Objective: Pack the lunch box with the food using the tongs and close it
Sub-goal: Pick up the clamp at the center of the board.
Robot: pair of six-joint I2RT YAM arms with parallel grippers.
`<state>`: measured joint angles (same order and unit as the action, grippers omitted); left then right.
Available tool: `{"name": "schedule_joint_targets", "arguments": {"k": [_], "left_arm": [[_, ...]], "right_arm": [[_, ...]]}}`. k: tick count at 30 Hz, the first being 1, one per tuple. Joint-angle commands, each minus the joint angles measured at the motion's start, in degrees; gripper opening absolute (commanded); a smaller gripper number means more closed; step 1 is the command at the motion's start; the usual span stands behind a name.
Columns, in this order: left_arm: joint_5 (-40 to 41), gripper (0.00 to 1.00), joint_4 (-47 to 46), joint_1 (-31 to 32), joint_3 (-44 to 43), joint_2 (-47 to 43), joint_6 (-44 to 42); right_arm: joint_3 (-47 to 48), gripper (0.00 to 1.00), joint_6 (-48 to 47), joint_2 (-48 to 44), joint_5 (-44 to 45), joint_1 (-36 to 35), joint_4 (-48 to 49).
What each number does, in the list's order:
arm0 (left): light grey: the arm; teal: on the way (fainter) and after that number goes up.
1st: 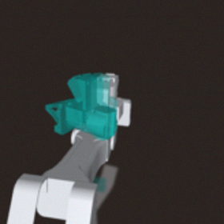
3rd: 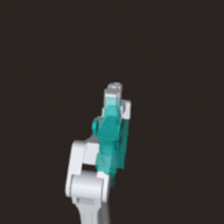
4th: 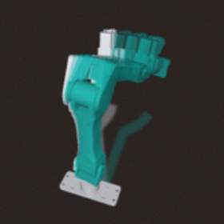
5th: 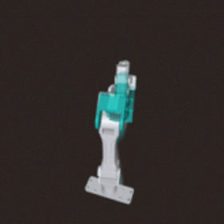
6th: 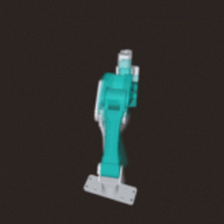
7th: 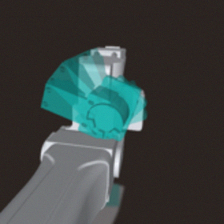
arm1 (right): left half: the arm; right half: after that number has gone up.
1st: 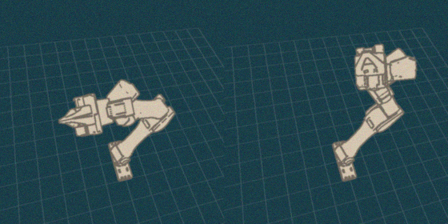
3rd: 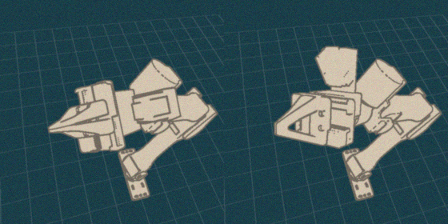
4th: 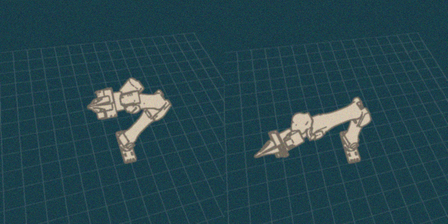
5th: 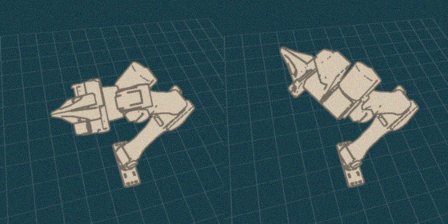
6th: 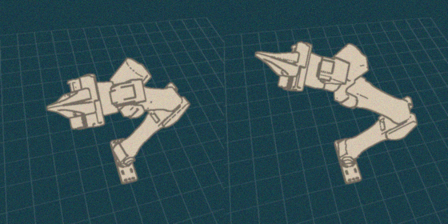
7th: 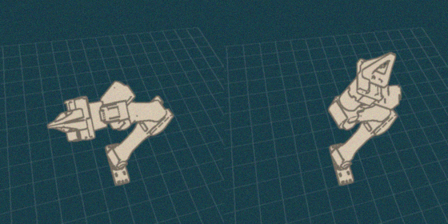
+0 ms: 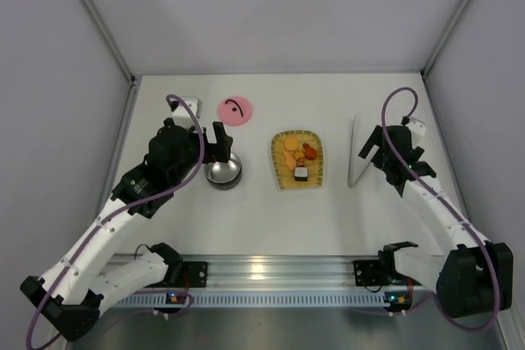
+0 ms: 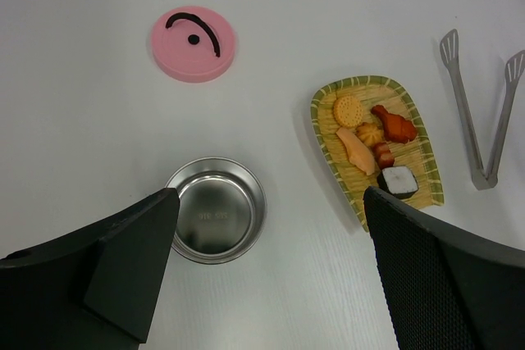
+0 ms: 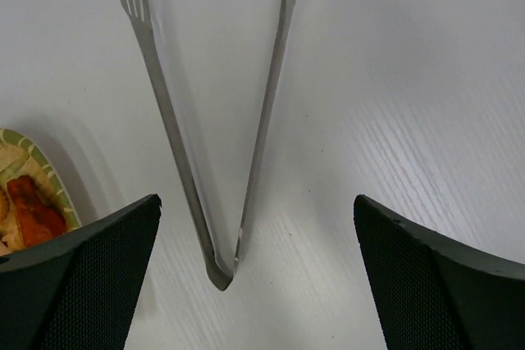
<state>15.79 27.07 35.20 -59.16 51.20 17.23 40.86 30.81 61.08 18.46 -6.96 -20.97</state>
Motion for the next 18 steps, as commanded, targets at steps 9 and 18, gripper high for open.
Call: {"name": "schedule_joint_targets", "arguments": {"k": [9,18], "left_arm": [[-1.0,0.99,-0.1,-0.1,-2.3,0.3,-0.5],[-1.2,0.99,0.1,-0.1,-2.3,0.0,-1.2]], "right_arm": [[4.1,0.99,7.6,14.5,12.7,-11.5,6.7],[7.5,0.99,6.1,21.9,11.6,-11.3,7.5]]}}
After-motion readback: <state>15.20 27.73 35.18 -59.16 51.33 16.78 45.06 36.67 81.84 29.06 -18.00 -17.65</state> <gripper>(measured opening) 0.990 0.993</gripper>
